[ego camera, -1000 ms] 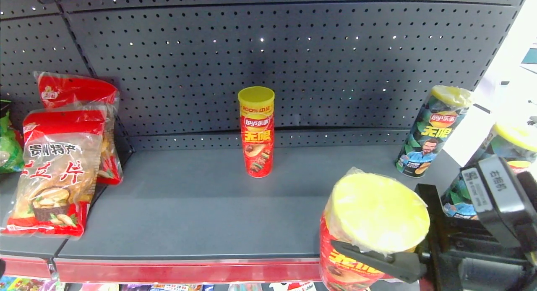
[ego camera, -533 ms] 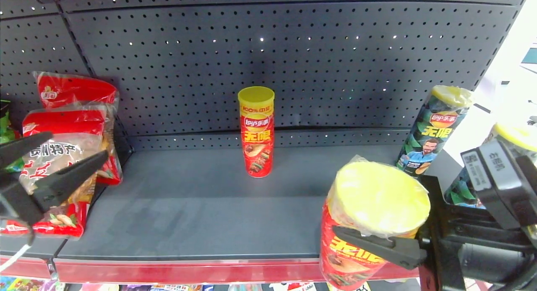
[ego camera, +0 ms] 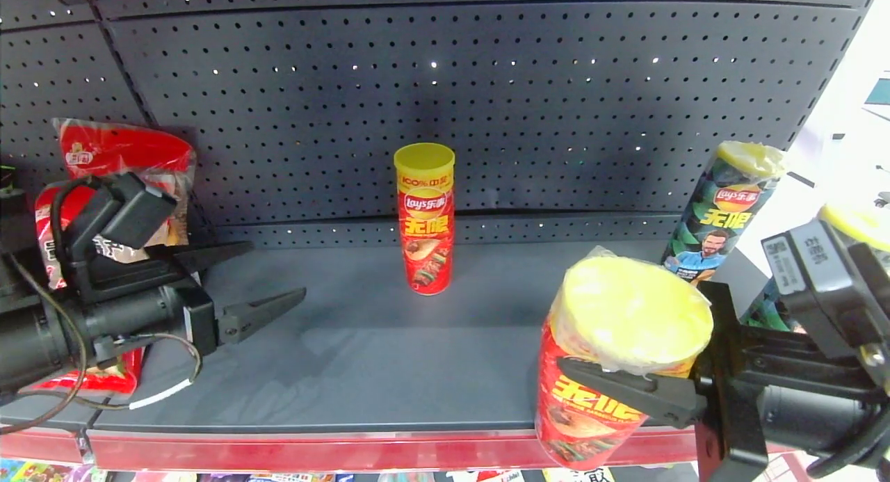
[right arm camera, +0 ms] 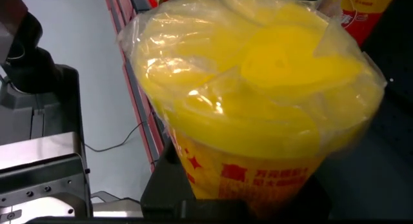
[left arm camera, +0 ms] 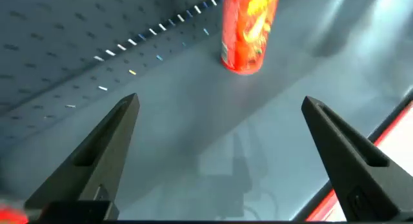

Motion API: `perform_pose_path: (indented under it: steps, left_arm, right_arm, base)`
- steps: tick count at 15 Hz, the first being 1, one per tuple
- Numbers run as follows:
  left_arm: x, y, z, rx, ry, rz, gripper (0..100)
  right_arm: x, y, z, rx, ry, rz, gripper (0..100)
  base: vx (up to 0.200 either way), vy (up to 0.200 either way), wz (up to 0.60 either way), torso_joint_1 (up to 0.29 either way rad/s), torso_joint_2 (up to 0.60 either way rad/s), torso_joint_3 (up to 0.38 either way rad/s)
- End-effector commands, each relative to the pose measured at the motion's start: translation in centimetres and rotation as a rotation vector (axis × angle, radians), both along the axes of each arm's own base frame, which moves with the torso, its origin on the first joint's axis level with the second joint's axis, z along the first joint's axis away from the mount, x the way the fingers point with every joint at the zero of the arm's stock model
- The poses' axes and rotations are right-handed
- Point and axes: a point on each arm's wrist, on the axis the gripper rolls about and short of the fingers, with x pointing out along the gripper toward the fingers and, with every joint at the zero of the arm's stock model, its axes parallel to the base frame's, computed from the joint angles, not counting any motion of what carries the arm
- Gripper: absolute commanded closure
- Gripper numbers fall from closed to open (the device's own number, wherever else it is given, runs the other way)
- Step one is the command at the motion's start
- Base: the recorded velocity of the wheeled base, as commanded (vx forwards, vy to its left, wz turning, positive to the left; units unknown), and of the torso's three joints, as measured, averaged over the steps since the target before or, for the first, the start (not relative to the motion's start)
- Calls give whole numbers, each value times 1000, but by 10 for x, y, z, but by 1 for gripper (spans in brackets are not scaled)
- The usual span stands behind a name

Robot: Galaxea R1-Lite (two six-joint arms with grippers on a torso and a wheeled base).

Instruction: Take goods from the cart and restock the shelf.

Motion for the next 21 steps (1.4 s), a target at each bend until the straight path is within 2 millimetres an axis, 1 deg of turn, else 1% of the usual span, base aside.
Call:
perform_pose_path:
  steps: [1, 3, 5, 6, 7, 8, 10, 13, 14, 15, 18, 21]
  left_arm:
    - [27, -8, -12, 1, 54, -41, 0]
    - [51, -13, -10, -4, 43, -53, 0]
    - [68, -24, -11, -17, 52, -106, 0]
    - [75, -34, -17, -17, 70, -142, 0]
    - [78, -38, -19, -17, 79, -154, 0]
    - [85, -52, -20, -17, 76, -192, 0]
    - [97, -69, -18, -26, 67, -233, 0]
    - [119, -76, -20, -29, 54, -233, 0]
    - [129, -78, -22, -29, 52, -230, 0]
    - [135, -80, -24, -30, 51, -230, 0]
    - [152, -86, -23, -34, 26, -232, 0]
    - [160, -89, -23, -40, 1, -235, 0]
  right_arm:
    - [1, 0, 0, -1, 1, -4, 100]
    - [2, -1, 0, -1, 1, -10, 100]
    - [5, -1, 1, 2, -2, -21, 100]
    - [6, -1, 2, 3, -3, -22, 100]
    - [7, -1, 2, 3, -3, -25, 100]
    - [9, -1, 2, 1, -2, -33, 100]
    - [11, 0, 1, -3, 3, -35, 100]
    - [11, 0, 1, -3, 3, -35, 100]
    - [11, 1, 1, -4, 4, -36, 100]
    - [12, 2, 2, -3, 3, -36, 100]
    - [16, 5, 6, 6, -5, -36, 100]
    - [18, 7, 4, 1, 1, -36, 100]
  base:
    - [0, 0, 0, 0, 0, 0]
    - [0, 0, 0, 0, 0, 0]
    - [0, 0, 0, 0, 0, 0]
    - [0, 0, 0, 0, 0, 0]
    - [0, 0, 0, 0, 0, 0]
    - [0, 0, 0, 0, 0, 0]
    - [0, 0, 0, 0, 0, 0]
    - [0, 0, 0, 0, 0, 0]
    - [0, 0, 0, 0, 0, 0]
    - [0, 0, 0, 0, 0, 0]
    - [0, 0, 0, 0, 0, 0]
    - [0, 0, 0, 0, 0, 0]
